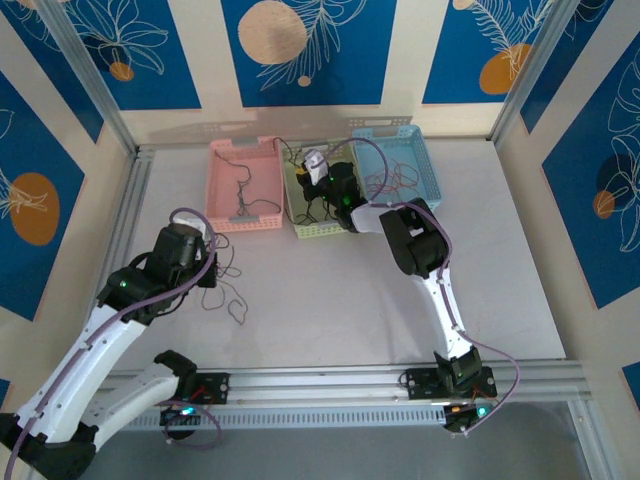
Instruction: Untangle the cables
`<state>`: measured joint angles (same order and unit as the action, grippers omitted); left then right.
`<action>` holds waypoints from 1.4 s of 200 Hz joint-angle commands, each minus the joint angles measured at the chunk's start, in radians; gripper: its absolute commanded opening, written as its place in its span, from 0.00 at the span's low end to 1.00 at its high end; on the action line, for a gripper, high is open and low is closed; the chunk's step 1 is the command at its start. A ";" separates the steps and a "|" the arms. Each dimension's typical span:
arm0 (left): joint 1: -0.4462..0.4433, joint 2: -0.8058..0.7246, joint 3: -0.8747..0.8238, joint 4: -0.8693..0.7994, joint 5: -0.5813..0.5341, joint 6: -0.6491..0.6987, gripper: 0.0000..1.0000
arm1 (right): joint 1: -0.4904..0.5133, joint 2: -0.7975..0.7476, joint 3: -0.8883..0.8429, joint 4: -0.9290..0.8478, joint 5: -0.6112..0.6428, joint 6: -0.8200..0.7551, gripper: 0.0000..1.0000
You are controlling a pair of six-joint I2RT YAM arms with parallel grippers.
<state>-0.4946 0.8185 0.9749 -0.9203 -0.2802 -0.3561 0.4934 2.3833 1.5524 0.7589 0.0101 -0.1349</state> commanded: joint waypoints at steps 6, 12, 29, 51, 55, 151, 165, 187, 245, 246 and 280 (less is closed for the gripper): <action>0.010 -0.008 -0.007 0.008 0.009 0.014 0.00 | -0.007 -0.079 0.035 -0.063 -0.009 -0.101 0.00; 0.010 -0.008 -0.007 0.008 0.009 0.014 0.00 | -0.010 -0.086 0.038 -0.073 -0.006 -0.109 0.00; 0.010 -0.009 -0.007 0.008 0.009 0.014 0.00 | -0.017 -0.107 0.047 -0.113 0.002 -0.148 0.00; 0.010 -0.007 -0.007 0.007 0.011 0.014 0.00 | -0.025 -0.113 0.077 -0.190 0.024 -0.223 0.00; 0.010 -0.007 -0.007 0.008 0.011 0.015 0.00 | -0.027 -0.112 0.082 -0.201 0.033 -0.234 0.00; 0.010 -0.004 -0.007 0.008 0.012 0.016 0.00 | -0.070 -0.046 0.191 -0.409 0.183 -0.274 0.00; 0.010 -0.004 -0.008 0.008 0.013 0.016 0.00 | -0.069 -0.030 0.215 -0.444 0.193 -0.283 0.00; 0.010 -0.004 -0.007 0.008 0.012 0.016 0.00 | -0.063 0.002 0.254 -0.492 0.212 -0.322 0.00; 0.010 -0.005 -0.007 0.008 0.014 0.015 0.00 | -0.049 0.049 0.311 -0.630 0.238 -0.529 0.00; 0.009 -0.005 -0.008 0.008 0.014 0.015 0.00 | -0.049 0.049 0.310 -0.630 0.240 -0.532 0.00; 0.010 -0.004 -0.007 0.008 0.013 0.016 0.00 | -0.042 0.061 0.320 -0.655 0.265 -0.639 0.00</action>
<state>-0.4946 0.8196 0.9749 -0.9203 -0.2798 -0.3565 0.4461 2.4207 1.8282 0.1509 0.2333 -0.6468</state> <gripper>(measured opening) 0.078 0.059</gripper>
